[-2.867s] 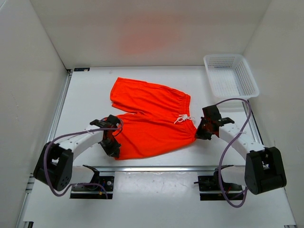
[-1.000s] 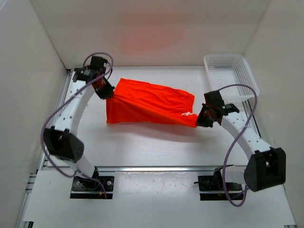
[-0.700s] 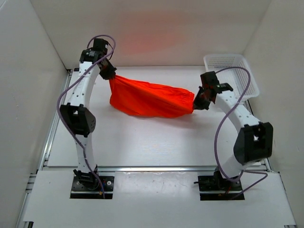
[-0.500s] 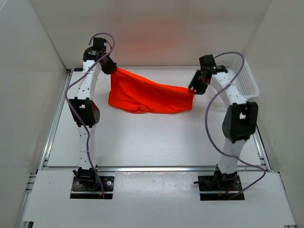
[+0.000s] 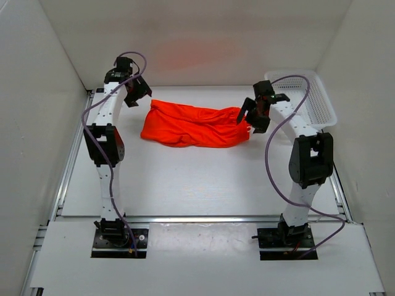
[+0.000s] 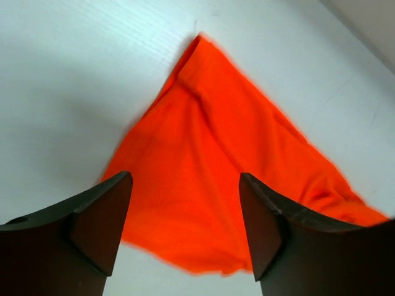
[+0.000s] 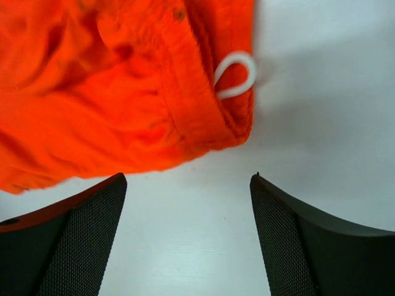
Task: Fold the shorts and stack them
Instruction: Fold the shorts
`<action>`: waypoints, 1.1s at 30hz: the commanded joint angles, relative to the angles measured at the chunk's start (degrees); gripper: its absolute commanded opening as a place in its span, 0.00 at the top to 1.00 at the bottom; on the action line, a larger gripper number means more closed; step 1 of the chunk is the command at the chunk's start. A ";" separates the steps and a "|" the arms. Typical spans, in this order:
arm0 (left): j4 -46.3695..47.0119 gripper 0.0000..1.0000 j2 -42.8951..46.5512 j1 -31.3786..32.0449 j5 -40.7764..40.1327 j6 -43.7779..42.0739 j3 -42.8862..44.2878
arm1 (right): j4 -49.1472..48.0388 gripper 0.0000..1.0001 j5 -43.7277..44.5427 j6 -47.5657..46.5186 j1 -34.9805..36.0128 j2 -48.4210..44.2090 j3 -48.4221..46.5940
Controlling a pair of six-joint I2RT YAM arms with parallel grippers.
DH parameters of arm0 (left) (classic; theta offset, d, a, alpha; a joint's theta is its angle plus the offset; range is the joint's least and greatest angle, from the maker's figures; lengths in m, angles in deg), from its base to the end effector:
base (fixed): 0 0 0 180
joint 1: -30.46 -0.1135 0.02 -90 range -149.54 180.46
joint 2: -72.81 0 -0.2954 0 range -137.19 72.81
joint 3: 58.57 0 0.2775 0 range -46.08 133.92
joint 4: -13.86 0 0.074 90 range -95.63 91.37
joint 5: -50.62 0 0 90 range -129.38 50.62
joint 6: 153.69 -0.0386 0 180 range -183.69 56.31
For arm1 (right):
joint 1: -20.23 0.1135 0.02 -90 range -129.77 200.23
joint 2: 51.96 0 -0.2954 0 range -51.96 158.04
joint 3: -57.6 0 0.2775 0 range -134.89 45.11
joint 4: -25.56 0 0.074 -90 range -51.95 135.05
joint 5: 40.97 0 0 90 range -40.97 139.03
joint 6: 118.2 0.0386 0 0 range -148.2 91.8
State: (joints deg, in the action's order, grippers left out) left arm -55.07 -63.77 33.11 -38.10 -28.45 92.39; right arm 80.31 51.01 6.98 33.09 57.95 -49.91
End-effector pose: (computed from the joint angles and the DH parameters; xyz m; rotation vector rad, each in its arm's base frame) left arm 0.5680 -0.0272 0.2937 -0.7062 2.4482 -0.2913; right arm 0.4477 0.1008 0.2850 0.5145 2.5396 0.2700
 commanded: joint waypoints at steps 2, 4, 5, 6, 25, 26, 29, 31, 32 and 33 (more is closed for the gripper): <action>0.28 0.20 12.90 -0.55 -0.23 -3.08 -12.59 | -5.07 0.14 -2.14 0.50 1.55 -2.67 8.35; 0.28 0.05 13.53 -0.55 1.97 -3.08 -19.19 | -6.31 0.04 -4.34 1.29 0.94 -2.68 10.03; 0.28 0.01 13.53 -0.55 2.76 -3.08 -20.60 | -7.10 0.02 -5.13 1.90 0.94 -2.07 10.03; -0.41 0.00 13.00 -0.55 3.81 -3.69 -22.44 | -7.10 0.00 -6.01 1.91 0.94 -1.11 10.03; 0.72 0.16 3.78 0.68 6.37 0.96 -29.50 | -7.10 0.32 -3.22 7.18 0.41 11.29 2.74; 1.24 0.23 3.16 0.68 6.37 0.97 -28.71 | -7.10 0.41 -3.21 7.18 0.41 12.08 2.13; 0.64 0.83 0.96 0.68 6.89 1.58 -24.23 | -6.50 0.72 -3.21 7.18 0.41 13.40 0.20; -1.99 0.90 0.96 -0.01 6.90 1.58 -19.33 | -5.97 0.88 -3.90 6.57 0.41 13.93 -2.44; -2.96 0.90 0.96 -0.63 4.98 1.58 -17.73 | -5.44 0.98 -3.91 5.96 0.41 13.93 -3.58; -3.84 0.90 2.44 -0.63 3.92 1.58 -16.49 | -5.43 1.00 -4.43 5.43 0.41 13.93 -6.29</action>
State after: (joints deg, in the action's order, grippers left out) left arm -57.43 -63.59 33.31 -31.39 -27.23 70.95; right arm 74.56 46.47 13.34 33.75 71.48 -50.52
